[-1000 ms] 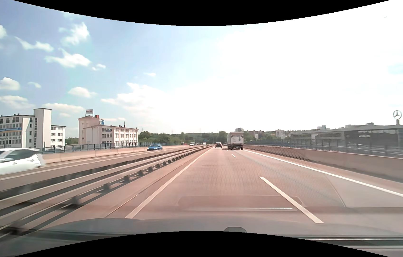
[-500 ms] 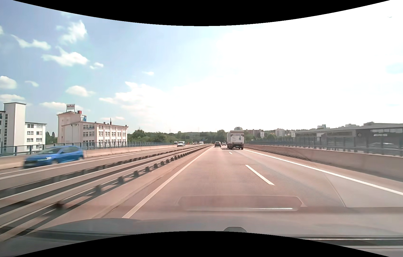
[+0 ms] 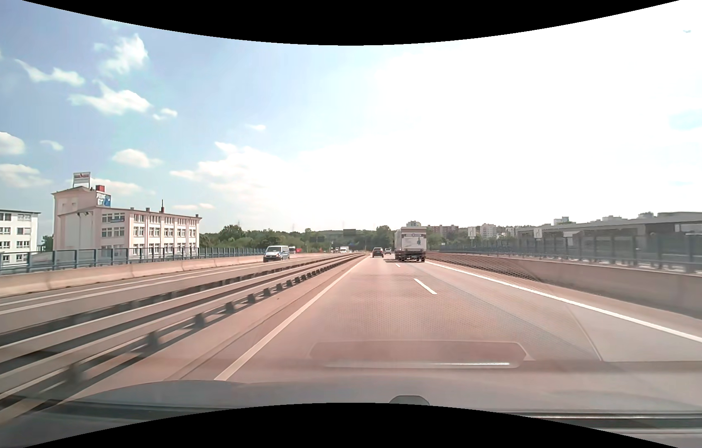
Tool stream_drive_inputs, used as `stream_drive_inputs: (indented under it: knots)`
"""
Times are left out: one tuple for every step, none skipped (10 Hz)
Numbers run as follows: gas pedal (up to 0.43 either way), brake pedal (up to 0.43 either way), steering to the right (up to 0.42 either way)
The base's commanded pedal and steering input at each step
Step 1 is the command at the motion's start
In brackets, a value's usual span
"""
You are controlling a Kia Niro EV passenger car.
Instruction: Follow the waypoints while adhering to traffic rules and regulations
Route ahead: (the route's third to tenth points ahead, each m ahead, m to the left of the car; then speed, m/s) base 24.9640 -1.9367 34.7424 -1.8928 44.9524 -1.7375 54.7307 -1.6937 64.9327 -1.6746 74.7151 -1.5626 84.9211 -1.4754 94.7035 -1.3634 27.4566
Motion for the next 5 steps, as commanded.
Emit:
stream_drive_inputs:
  knots:
    - [0.130,0.000,-0.002]
    - [0.130,0.000,-0.003]
    - [0.130,0.000,-0.003]
    - [0.130,0.000,-0.004]
    - [0.130,0.000,-0.004]
